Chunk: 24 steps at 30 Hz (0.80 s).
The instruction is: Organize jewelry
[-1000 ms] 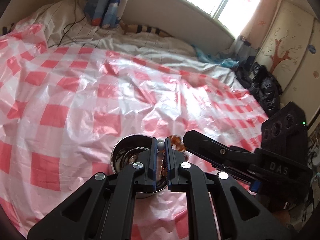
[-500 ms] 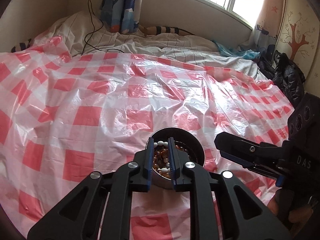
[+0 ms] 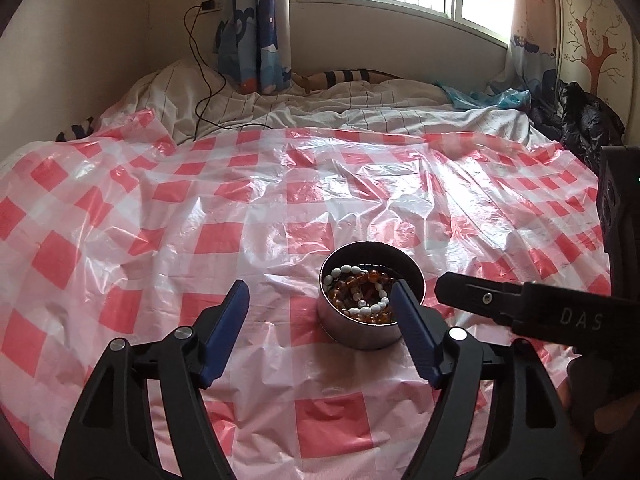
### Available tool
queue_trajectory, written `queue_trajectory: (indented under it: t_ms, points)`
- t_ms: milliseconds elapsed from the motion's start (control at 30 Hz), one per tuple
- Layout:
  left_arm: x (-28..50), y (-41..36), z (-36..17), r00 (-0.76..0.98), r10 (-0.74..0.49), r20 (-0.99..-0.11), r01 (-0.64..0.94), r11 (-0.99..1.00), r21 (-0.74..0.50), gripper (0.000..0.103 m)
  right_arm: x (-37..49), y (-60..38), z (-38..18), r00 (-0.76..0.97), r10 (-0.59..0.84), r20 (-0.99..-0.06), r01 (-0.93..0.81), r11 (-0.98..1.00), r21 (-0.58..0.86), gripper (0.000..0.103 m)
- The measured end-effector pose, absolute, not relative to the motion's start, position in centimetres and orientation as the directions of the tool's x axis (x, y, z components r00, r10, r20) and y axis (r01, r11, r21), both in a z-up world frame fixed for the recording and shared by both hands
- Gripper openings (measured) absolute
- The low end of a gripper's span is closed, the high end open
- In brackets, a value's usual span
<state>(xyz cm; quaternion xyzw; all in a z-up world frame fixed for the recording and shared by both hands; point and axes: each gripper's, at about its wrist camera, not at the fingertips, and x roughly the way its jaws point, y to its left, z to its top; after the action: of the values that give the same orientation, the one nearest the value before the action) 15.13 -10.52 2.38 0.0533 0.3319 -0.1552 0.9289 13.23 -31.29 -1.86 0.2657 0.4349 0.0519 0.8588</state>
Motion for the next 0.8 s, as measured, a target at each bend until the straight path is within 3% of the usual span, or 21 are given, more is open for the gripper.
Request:
queue_trajectory:
  t_ms: [333,467,800]
  points:
    - [12.0,-9.6,3.1,0.746,-0.232,-0.624,0.314,0.949,0.022,0.083,10.0,-30.7,-0.5,0.629,0.241,-0.739,0.167,0.887,0.431,0.088]
    - [11.3,-9.0,2.7,0.704,-0.259,-0.661,0.322,0.946,-0.028,0.089,8.8,-30.3,-0.5,0.622,0.174,-0.764,0.192,0.911,0.364,0.092]
    - [12.9,-7.0,0.7,0.636,-0.243,-0.733,0.268,0.960,-0.086,0.091,9.1,-29.6,-1.1,0.605,0.081,-0.792,0.193,0.950,0.244,0.094]
